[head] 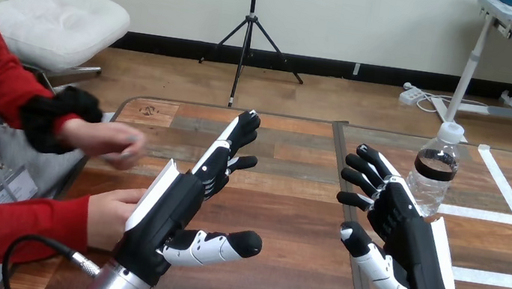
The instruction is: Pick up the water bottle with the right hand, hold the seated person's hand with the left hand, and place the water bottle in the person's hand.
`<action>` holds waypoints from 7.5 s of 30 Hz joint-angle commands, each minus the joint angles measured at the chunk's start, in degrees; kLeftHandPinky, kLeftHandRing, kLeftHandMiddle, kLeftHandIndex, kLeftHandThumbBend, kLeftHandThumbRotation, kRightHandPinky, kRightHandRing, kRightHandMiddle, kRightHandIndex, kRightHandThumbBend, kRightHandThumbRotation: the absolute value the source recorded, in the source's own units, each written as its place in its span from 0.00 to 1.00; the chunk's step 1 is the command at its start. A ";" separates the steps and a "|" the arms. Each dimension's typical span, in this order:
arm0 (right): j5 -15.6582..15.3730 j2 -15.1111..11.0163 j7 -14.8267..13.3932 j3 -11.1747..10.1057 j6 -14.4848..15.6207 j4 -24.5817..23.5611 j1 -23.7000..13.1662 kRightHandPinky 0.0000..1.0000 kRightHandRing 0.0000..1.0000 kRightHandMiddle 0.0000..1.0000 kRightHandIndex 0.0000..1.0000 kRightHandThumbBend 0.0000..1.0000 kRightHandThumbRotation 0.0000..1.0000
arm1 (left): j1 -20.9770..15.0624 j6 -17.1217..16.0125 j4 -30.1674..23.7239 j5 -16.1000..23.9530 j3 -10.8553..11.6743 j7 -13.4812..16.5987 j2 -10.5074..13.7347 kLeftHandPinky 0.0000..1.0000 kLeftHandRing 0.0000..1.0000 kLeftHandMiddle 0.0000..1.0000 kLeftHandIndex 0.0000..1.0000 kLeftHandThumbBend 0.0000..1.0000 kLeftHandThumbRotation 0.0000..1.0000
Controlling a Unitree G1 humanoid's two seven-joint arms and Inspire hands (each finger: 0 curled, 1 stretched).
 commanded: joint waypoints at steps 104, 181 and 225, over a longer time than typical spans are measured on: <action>-6.08 -6.90 -20.86 -11.23 1.22 20.23 -19.41 0.88 0.94 0.94 0.97 1.00 0.55 | -2.57 -1.79 -0.45 -0.45 1.37 0.12 -1.92 0.86 0.95 1.00 0.99 1.00 0.68; -5.69 -13.17 -17.67 -9.81 25.18 39.26 -36.94 1.00 1.00 1.00 1.00 1.00 0.53 | -1.30 -3.40 -2.72 1.10 0.77 3.02 -1.78 0.81 0.92 0.98 0.99 1.00 0.73; -8.36 -16.00 -16.38 -8.06 33.08 42.29 -43.37 0.95 0.98 1.00 1.00 1.00 0.52 | -2.10 -5.97 -2.02 -2.05 0.63 0.49 -3.11 0.80 0.91 0.98 1.00 1.00 0.69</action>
